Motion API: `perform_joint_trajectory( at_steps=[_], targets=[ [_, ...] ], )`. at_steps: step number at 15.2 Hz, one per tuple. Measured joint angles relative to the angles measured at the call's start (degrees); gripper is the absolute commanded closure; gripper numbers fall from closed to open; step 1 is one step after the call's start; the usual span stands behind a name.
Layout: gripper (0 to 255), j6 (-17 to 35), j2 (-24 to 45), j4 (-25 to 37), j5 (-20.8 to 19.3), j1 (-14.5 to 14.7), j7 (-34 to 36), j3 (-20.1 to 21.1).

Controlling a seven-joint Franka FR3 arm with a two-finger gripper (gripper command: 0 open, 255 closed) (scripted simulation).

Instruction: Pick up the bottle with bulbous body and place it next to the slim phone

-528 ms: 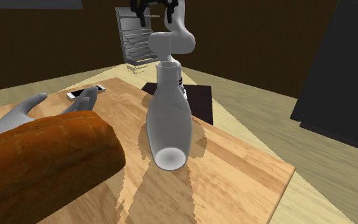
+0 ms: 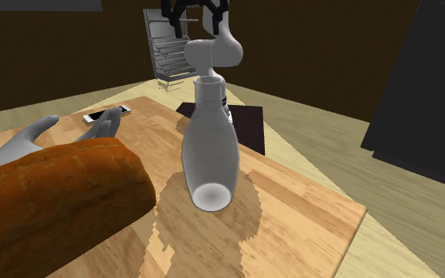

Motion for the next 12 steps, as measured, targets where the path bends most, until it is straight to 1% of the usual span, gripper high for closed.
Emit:
perform_joint_trajectory(
  at_steps=[3, 8, 11, 12],
  targets=[
    [0, 1.8, 7.7, 5.6, -0.5, 0.2, 1.4, 1.3],
    [0, 2.0, 19.2, 16.5, -2.1, 0.7, 4.2, 3.4],
    [0, 2.3, 25.3, 21.9, -3.3, 1.3, 6.0, 4.4],
    [0, 1.9, 28.4, 25.4, -3.9, 1.4, 6.6, 4.7]
  ],
)
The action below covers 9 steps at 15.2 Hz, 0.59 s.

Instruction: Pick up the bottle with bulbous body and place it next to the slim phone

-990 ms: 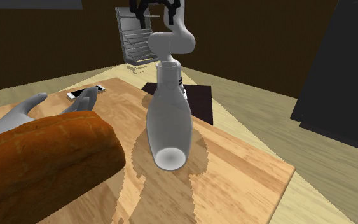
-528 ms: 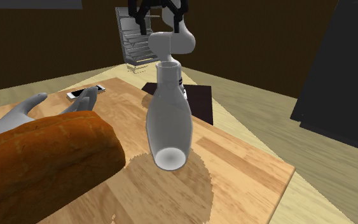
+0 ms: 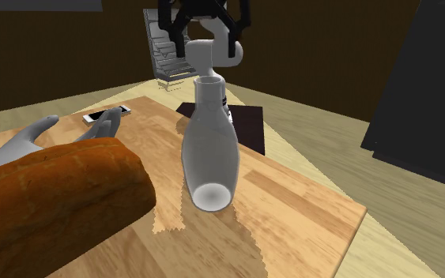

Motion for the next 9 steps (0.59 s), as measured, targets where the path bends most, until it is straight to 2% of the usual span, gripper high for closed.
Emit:
perform_joint_trajectory(
  at_steps=[4, 7, 9],
  targets=[
    [0, -2.2, 9.6, 11.2, -2.1, 0.8, 1.8, 0.7],
    [0, -1.3, 11.7, 12.2, -2.6, 1.2, 2.3, 0.8],
    [0, 0.2, 11.7, 10.8, -2.6, 1.2, 2.4, 0.8]
  ],
)
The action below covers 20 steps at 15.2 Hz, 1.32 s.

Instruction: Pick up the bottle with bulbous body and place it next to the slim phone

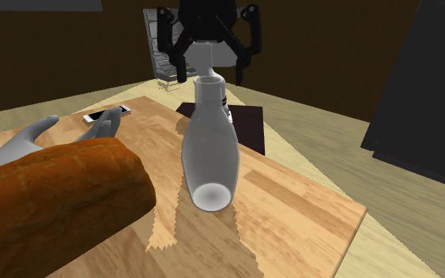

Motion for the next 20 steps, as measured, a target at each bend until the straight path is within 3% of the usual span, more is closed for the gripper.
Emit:
perform_joint_trajectory(
  at_steps=[9, 10, 20],
  targets=[
    [0, 2.8, 0.3, -2.5, -0.1, 0.0, 0.0, 0.0],
    [255, 2.8, 0.3, -2.5, -0.1, 0.0, 0.0, 0.0],
    [255, 2.8, 0.3, -2.4, -0.1, 0.0, 0.0, 0.0]
  ],
)
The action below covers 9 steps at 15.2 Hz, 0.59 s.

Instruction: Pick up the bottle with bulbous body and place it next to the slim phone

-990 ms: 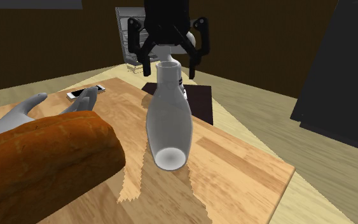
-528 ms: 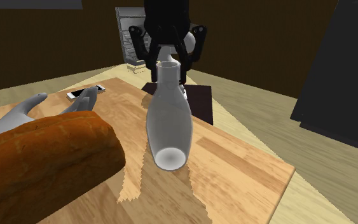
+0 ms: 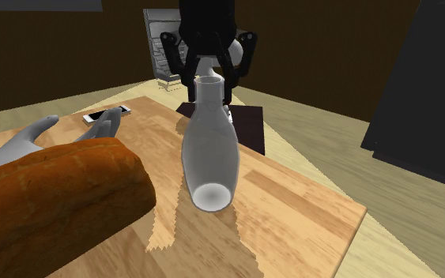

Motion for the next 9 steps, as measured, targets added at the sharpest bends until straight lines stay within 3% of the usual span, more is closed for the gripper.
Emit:
perform_joint_trajectory(
  at_steps=[9],
  targets=[
    [255, -6.2, 0.5, 6.7, 0.0, 0.1, 0.0, 0.1]
  ],
)
